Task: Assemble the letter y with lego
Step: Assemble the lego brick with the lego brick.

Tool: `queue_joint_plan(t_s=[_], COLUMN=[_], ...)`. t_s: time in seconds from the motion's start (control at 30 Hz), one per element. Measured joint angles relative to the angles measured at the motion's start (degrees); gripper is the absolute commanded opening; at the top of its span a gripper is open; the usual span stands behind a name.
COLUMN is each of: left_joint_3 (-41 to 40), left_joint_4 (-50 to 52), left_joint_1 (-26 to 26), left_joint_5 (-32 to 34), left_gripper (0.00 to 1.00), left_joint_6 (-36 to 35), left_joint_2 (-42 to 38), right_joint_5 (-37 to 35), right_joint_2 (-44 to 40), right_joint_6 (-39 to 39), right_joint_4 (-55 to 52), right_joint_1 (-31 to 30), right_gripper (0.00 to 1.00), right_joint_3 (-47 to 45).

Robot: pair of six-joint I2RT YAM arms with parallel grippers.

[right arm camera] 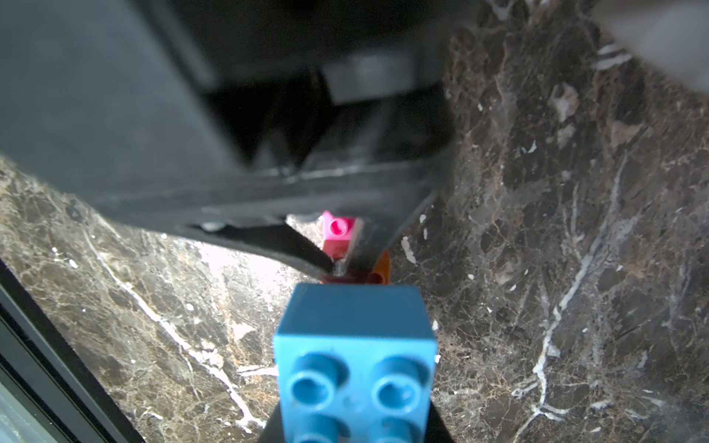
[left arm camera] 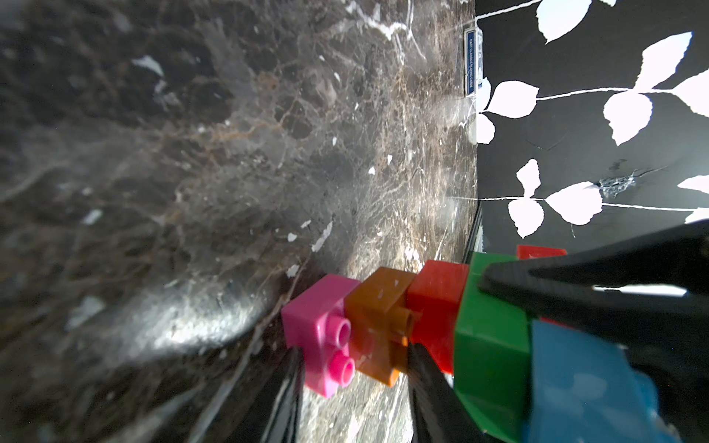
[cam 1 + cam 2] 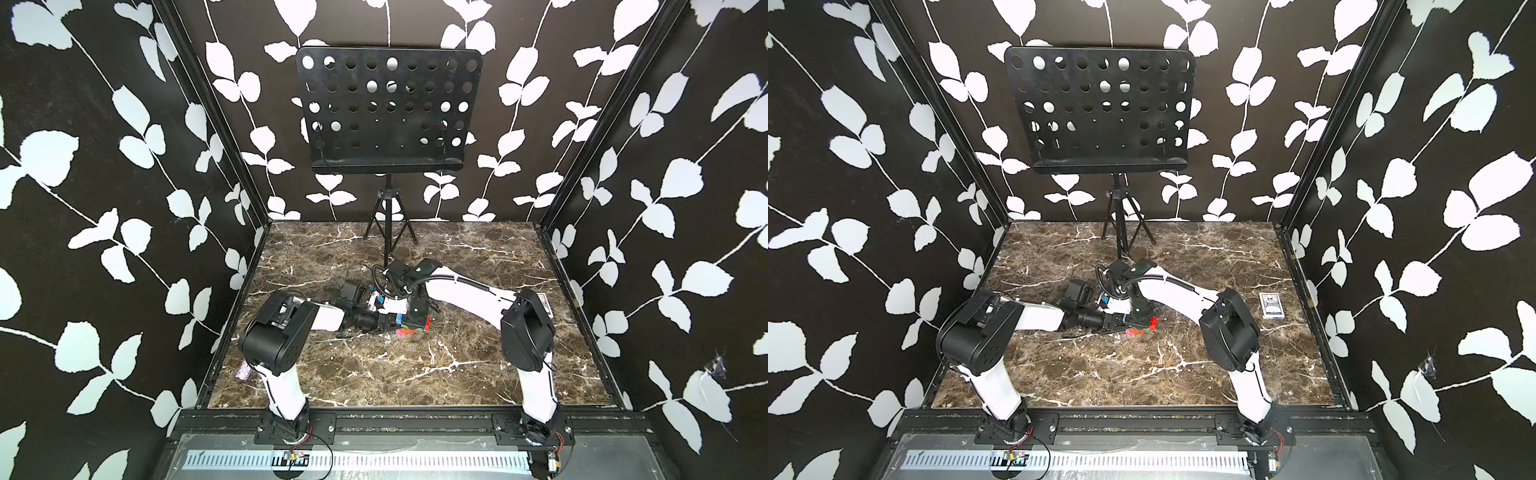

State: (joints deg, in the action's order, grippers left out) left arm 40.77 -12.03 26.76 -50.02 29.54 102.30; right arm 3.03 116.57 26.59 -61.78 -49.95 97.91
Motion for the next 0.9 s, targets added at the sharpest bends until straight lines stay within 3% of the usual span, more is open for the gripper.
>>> queue_joint_plan(t_s=[0.5, 0.9], left_joint_3=[1.2, 1.2], left_joint_4=[3.8, 4.2], left_joint_1=[-0.4, -1.0], left_joint_5=[3.4, 3.9], left_gripper=[0.54, 0.51], left_joint_6=[-0.5, -1.1], left_joint_2=[-1.7, -2.0], right_joint_5=[-2.2, -1.9], right_joint_2=[-0.9, -1.8], right_joint_6=[0.2, -0.5], right_joint_4=[1.6, 4.2], right_joint_1=[-1.9, -0.8], right_gripper=[0.28, 0.28], right_joint_3=[-0.5, -2.3])
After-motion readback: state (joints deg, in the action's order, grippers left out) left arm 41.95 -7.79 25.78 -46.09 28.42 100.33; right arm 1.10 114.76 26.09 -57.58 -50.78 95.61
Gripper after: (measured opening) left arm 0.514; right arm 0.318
